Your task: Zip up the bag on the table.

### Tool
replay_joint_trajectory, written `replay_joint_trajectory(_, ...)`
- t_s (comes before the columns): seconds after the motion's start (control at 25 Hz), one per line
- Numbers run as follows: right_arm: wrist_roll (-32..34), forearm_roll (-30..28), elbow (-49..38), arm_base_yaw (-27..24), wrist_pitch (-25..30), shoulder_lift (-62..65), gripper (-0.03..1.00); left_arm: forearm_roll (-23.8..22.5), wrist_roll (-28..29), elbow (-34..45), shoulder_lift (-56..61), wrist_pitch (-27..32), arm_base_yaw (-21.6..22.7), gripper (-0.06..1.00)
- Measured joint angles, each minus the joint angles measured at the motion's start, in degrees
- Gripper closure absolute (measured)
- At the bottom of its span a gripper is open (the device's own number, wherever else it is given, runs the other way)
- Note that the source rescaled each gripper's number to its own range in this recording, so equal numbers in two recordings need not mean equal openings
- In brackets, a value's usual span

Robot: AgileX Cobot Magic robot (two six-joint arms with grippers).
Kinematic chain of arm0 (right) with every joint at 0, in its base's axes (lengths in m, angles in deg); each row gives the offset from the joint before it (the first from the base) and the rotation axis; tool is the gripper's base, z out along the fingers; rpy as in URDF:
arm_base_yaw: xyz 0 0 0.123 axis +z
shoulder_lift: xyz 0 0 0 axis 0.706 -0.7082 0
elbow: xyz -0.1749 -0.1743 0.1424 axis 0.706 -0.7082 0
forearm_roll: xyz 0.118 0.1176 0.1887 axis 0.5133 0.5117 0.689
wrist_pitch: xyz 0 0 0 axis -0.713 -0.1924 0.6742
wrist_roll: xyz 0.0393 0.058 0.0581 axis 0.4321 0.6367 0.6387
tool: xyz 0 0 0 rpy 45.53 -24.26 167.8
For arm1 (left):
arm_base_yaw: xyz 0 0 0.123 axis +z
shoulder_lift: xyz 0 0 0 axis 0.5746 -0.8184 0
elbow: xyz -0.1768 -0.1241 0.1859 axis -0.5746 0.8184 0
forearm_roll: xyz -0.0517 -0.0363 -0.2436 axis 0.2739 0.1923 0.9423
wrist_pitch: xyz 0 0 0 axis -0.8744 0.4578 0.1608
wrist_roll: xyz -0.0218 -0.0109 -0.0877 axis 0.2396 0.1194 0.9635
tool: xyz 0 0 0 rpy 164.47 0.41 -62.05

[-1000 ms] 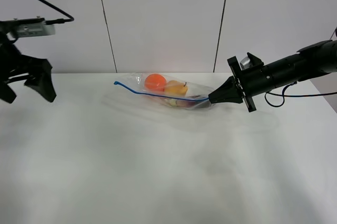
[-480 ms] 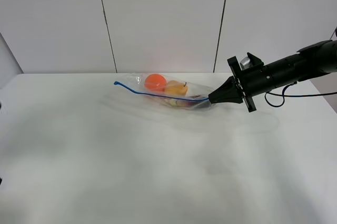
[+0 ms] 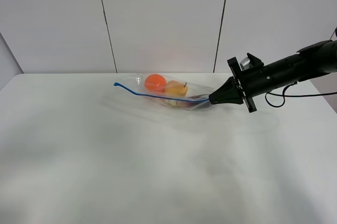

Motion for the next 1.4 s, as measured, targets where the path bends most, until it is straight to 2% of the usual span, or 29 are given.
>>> replay_joint_trajectory(0.08,0.0,-0.4,0.0,0.0,0.1,0.0,0.68,0.0,0.0,0.0,4.5,0.0,0.0,-0.03)
replay_joint_trajectory(0.2,0.0,-0.8,0.0,0.0,0.1,0.1,0.24,-0.1,0.2,0.0,9.4,0.1,0.0,-0.03)
replay_joint_trajectory(0.24,0.1,-1.3,0.0,0.0,0.1,0.3,0.12,-0.2,0.3,0.0,9.6,0.1,0.0,-0.03)
replay_joint_trajectory(0.32,1.6,-4.9,1.1,0.0,0.2,1.0,0.03,-0.3,0.3,0.0,9.6,0.1,0.0,-0.03)
replay_joint_trajectory(0.4,4.6,-11.1,3.4,0.0,0.3,2.4,-0.01,-0.3,0.4,0.0,9.6,0.1,0.0,-0.03)
replay_joint_trajectory(0.64,19.7,-39.2,13.6,0.0,0.4,5.7,-0.02,-0.5,0.4,0.0,9.6,0.1,0.0,-0.03)
replay_joint_trajectory(0.76,24.5,-49.0,18.6,0.0,0.2,6.2,-0.02,-0.5,0.4,0.0,9.6,0.1,0.0,-0.03)
replay_joint_trajectory(1.04,27.7,-59.6,20.7,0.0,0.4,7.1,-0.02,-0.5,0.4,0.0,9.6,0.1,0.0,-0.03)
replay_joint_trajectory(1.24,28.5,-60.5,17.8,0.0,0.4,12.2,-0.02,-0.5,0.4,0.0,9.6,0.1,0.0,-0.03)
replay_joint_trajectory(1.4,28.5,-60.5,12.2,0.0,0.4,19.6,-0.02,-0.5,0.4,0.0,9.6,0.1,0.0,-0.03)
